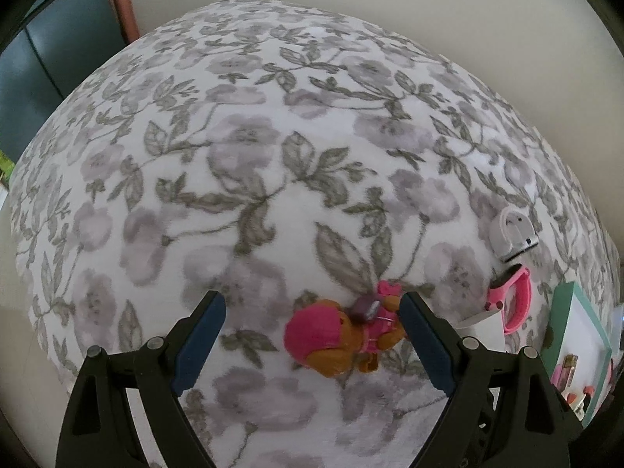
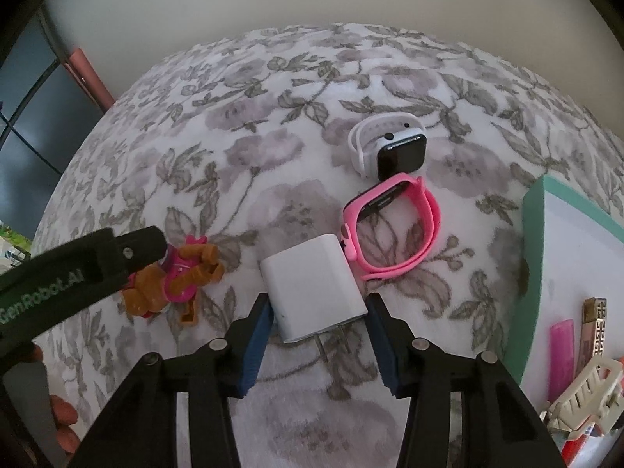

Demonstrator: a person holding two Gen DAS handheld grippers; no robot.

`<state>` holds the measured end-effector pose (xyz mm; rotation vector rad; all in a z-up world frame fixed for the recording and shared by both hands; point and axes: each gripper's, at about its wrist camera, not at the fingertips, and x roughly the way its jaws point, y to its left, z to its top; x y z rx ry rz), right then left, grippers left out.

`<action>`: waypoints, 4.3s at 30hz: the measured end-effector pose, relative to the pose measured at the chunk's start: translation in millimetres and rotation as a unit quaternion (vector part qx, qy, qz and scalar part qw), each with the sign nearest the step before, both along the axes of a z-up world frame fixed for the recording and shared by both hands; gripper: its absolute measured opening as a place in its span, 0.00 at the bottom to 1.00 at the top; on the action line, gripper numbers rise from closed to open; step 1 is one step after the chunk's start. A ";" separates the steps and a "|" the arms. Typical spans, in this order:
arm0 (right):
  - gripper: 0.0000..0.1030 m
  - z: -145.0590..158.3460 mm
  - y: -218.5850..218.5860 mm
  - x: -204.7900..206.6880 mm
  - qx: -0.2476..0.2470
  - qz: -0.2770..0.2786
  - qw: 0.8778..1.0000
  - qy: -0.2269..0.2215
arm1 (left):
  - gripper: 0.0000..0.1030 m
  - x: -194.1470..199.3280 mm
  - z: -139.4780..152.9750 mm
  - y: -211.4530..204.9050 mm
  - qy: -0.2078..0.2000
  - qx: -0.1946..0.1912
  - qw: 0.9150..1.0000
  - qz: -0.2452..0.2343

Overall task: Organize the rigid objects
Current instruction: 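Close the right gripper on the white charger cube, then grasp the pink-haired toy doll with the left gripper while the right holds the charger, then lift and carry the white charger and toy doll over the teal-rimmed tray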

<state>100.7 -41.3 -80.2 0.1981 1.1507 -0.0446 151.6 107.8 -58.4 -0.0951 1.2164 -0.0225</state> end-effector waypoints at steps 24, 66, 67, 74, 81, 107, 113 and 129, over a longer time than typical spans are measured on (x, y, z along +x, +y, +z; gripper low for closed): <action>0.49 6.0 -26.9 -26.6 0.025 -0.027 0.999 0.025 | 0.79 -0.8 -24.0 -23.3 0.025 -0.006 0.999 -0.035; 0.44 45.0 -57.8 -66.4 0.042 -0.044 0.998 -0.012 | 0.79 -35.8 46.3 -45.5 -0.051 -0.004 0.998 -0.048; 0.44 50.1 -61.6 -68.0 0.044 -0.048 0.998 -0.020 | 0.79 -37.7 50.1 -47.3 -0.056 -0.004 0.997 -0.050; 0.04 86.1 -85.9 -82.9 0.055 -0.076 0.993 -0.067 | 0.79 -47.4 64.8 -58.9 -0.078 -0.004 0.995 -0.061; 0.04 92.3 -100.0 -90.8 0.067 -0.088 0.991 -0.073 | 0.79 -52.9 65.4 -65.4 -0.073 -0.004 0.995 -0.067; 0.05 32.3 -44.2 -70.9 0.043 -0.005 0.999 0.019 | 0.79 -55.5 19.9 -27.2 0.016 -0.019 1.000 -0.015; 0.40 26.2 -31.8 -68.6 0.038 0.011 0.999 0.029 | 0.79 -54.0 20.5 -19.9 0.016 -0.027 1.000 -0.003; 0.55 6.2 -7.5 -63.5 0.026 0.043 0.997 0.055 | 0.79 -52.0 14.5 -15.5 0.027 -0.028 0.999 0.006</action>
